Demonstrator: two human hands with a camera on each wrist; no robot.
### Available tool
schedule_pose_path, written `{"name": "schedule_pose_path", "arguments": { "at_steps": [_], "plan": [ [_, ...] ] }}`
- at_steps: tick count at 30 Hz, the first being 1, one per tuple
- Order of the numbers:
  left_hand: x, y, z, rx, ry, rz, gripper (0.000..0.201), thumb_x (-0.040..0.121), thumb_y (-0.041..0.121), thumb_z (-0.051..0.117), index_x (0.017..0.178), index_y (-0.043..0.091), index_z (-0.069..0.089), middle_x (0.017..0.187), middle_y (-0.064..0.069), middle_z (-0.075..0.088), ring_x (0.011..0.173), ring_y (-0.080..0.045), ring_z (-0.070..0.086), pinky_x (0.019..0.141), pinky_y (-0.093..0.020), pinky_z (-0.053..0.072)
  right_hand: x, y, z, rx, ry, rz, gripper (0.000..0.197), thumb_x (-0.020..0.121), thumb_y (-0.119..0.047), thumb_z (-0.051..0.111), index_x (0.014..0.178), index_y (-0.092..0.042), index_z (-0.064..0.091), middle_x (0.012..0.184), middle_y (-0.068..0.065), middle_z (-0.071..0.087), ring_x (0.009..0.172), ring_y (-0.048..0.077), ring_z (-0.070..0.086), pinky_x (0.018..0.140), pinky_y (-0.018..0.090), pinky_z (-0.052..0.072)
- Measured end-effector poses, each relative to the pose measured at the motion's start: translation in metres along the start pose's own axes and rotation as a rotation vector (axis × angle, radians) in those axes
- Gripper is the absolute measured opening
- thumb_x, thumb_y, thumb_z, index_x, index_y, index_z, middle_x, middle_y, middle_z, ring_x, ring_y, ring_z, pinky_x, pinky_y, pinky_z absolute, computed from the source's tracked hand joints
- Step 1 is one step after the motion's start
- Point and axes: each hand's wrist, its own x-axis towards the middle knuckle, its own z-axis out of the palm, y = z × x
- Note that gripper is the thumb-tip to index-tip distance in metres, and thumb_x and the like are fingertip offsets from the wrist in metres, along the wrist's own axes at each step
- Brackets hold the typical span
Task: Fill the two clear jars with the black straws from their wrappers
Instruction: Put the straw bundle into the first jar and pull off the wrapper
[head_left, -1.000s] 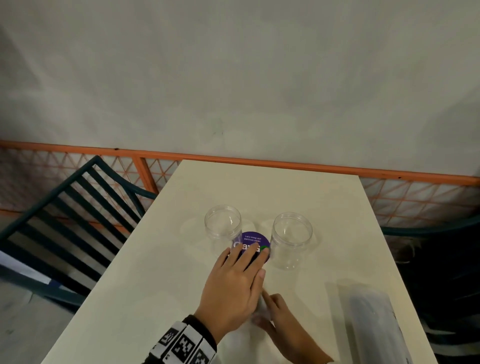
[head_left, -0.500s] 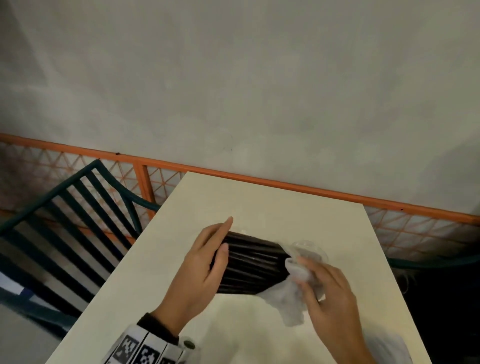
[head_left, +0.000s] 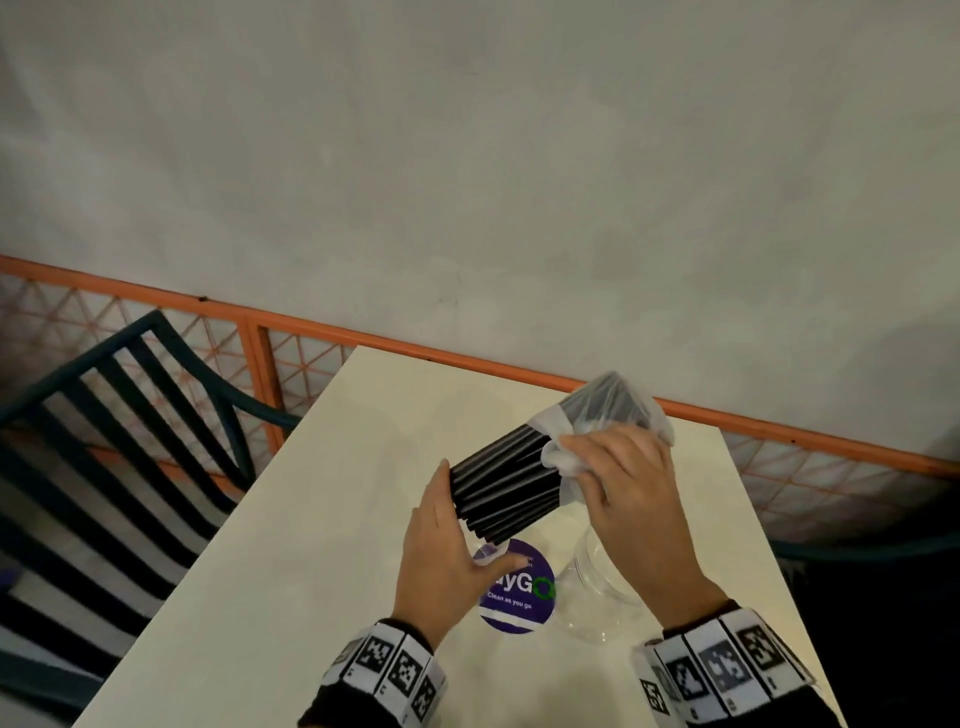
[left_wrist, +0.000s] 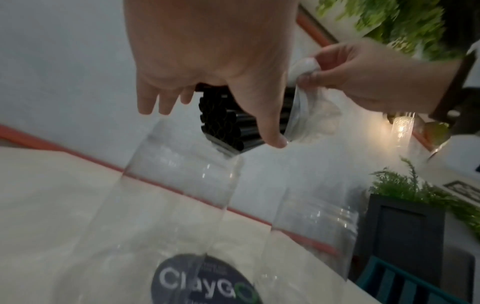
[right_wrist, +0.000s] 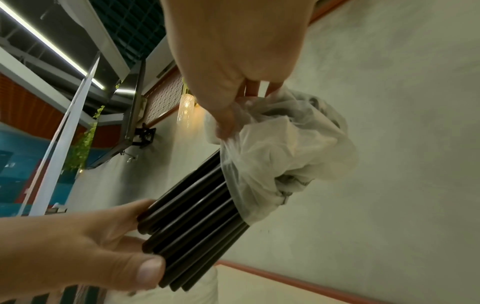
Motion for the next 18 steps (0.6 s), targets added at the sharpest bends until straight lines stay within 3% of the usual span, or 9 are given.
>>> {"name": "schedule_pose_path", "arguments": {
  "at_steps": [4, 7, 9, 11, 14, 16, 18],
  "plan": [
    [-0.001, -0.014, 0.014, -0.042, 0.053, -0.035, 0.113, 0.061, 0.056, 0.074, 0.144, 0.012, 0.009, 0.137, -0.006, 0.043, 0.123, -0.021, 0.044, 0.101, -0.032, 0.039, -0.002, -0.002, 0.011, 0.006, -0.054, -0.076, 0.026, 0.085, -0.014, 0.048, 0.1, -0.007, 0.068, 0.092, 0.008, 0.068, 0.097, 0.019, 0.048, 0.097, 0.029, 0.034],
    [0.0, -0.027, 0.022, -0.022, 0.091, -0.009, 0.107, 0.067, 0.069, 0.056, 0.143, 0.006, 0.012, 0.145, -0.014, 0.029, 0.131, -0.026, 0.037, 0.106, -0.032, 0.036, -0.001, -0.005, 0.016, 0.013, -0.089, -0.136, 0.026, 0.09, -0.015, 0.044, 0.101, -0.008, 0.067, 0.091, 0.007, 0.068, 0.096, 0.019, 0.048, 0.094, 0.034, 0.038],
    [-0.002, -0.034, 0.026, 0.021, 0.08, -0.008, 0.107, 0.07, 0.077, 0.039, 0.143, 0.005, 0.011, 0.149, -0.016, 0.019, 0.133, -0.028, 0.034, 0.104, -0.027, 0.033, 0.002, -0.008, 0.019, 0.035, -0.103, -0.189, 0.039, 0.1, -0.021, 0.031, 0.1, -0.008, 0.068, 0.089, 0.006, 0.069, 0.095, 0.019, 0.048, 0.095, 0.036, 0.039],
    [-0.004, -0.04, 0.029, 0.049, 0.046, -0.012, 0.101, 0.075, 0.077, 0.028, 0.144, 0.007, 0.006, 0.152, -0.015, 0.015, 0.132, -0.028, 0.037, 0.103, -0.028, 0.038, 0.005, -0.012, 0.019, 0.053, -0.125, -0.218, 0.052, 0.101, -0.027, 0.021, 0.099, -0.007, 0.069, 0.089, 0.006, 0.069, 0.096, 0.018, 0.048, 0.098, 0.038, 0.038],
    [-0.005, -0.045, 0.031, 0.082, -0.012, -0.02, 0.098, 0.077, 0.076, 0.019, 0.145, 0.008, 0.0, 0.154, -0.014, 0.015, 0.131, -0.027, 0.041, 0.101, -0.034, 0.044, 0.007, -0.009, 0.022, 0.023, -0.149, -0.255, 0.039, 0.099, -0.022, 0.032, 0.101, -0.006, 0.068, 0.091, 0.007, 0.069, 0.099, 0.018, 0.048, 0.101, 0.039, 0.036],
    [-0.004, -0.044, 0.03, 0.099, -0.045, -0.024, 0.099, 0.076, 0.076, 0.013, 0.144, 0.007, -0.003, 0.155, -0.014, 0.012, 0.133, -0.026, 0.037, 0.102, -0.032, 0.041, 0.009, -0.005, 0.023, -0.01, -0.161, -0.28, 0.025, 0.089, -0.012, 0.047, 0.102, -0.007, 0.068, 0.093, 0.007, 0.069, 0.099, 0.018, 0.048, 0.103, 0.039, 0.035],
    [-0.003, -0.04, 0.028, 0.078, -0.08, -0.024, 0.096, 0.077, 0.073, 0.016, 0.144, 0.008, -0.006, 0.155, -0.012, 0.01, 0.133, -0.025, 0.038, 0.101, -0.03, 0.04, 0.01, -0.004, 0.023, -0.024, -0.168, -0.292, 0.025, 0.085, -0.009, 0.049, 0.102, -0.006, 0.068, 0.093, 0.007, 0.069, 0.099, 0.018, 0.048, 0.104, 0.039, 0.034]
  ]
}}
